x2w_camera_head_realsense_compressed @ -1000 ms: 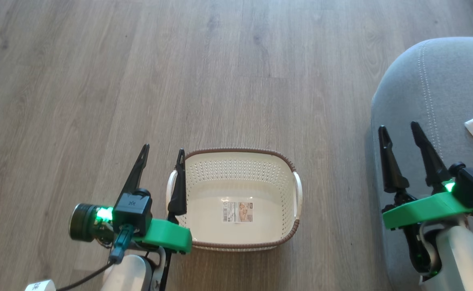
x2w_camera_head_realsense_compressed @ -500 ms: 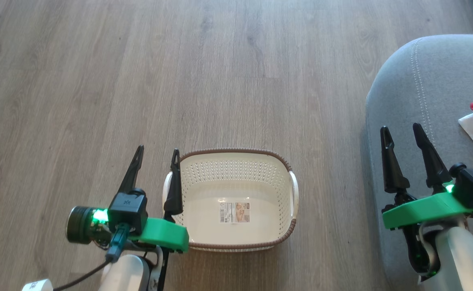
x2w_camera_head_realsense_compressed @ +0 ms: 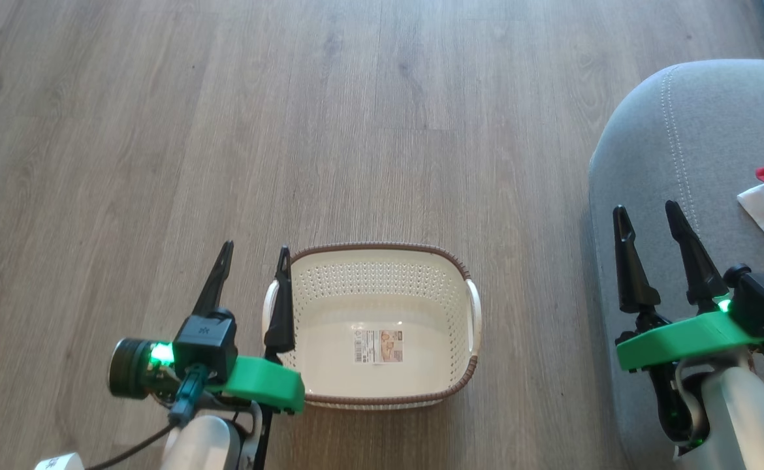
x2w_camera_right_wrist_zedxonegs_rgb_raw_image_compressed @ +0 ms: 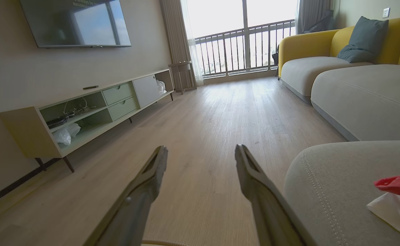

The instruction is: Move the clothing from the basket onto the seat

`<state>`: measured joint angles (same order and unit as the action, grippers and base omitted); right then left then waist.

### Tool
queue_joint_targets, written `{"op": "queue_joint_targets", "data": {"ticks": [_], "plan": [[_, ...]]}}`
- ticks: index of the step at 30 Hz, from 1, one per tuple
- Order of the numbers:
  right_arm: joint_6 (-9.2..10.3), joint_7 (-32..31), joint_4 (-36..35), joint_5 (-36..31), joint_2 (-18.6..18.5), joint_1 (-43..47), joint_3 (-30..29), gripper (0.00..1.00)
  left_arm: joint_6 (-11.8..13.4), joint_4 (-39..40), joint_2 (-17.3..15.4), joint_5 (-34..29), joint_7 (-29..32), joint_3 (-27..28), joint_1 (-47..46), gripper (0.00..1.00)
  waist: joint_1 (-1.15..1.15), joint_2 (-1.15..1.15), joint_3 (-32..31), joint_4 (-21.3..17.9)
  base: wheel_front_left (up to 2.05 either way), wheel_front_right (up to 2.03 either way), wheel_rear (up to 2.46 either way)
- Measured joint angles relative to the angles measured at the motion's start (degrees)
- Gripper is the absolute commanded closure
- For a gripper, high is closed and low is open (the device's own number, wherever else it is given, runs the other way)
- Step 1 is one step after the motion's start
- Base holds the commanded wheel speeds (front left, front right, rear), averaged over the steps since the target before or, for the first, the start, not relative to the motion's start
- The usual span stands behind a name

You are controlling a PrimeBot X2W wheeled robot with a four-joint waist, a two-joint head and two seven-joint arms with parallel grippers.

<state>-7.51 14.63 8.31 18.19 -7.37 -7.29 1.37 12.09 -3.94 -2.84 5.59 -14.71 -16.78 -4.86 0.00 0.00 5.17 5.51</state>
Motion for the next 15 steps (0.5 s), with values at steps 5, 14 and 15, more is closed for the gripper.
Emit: {"op": "queue_joint_targets", "data": {"ticks": [5, 14, 15], "plan": [[0.00, 0.00, 0.08, 0.00, 0.00, 0.00, 0.02, 0.00, -0.33, 0.01, 0.00, 0.93, 0.00, 0.10, 0.40, 0.00, 0.00, 0.00, -0.17, -0.01, 0.00, 0.00, 0.00], [0.00, -0.08, 4.12, 0.03, 0.12, 1.14, 0.76, 1.00, -0.87, -3.60, -0.01, 2.49, 0.10, -0.01, 1.69, 1.00, 0.00, 0.00, -0.08, 0.00, 0.00, 0.00, 0.00], [0.00, -0.09, 5.24, 0.03, 0.15, 1.77, 0.90, 1.00, -0.87, -4.70, -0.01, 2.49, 0.10, -0.02, 2.34, 1.00, 0.00, 0.00, -0.08, 0.00, 0.00, 0.00, 0.00]]}}
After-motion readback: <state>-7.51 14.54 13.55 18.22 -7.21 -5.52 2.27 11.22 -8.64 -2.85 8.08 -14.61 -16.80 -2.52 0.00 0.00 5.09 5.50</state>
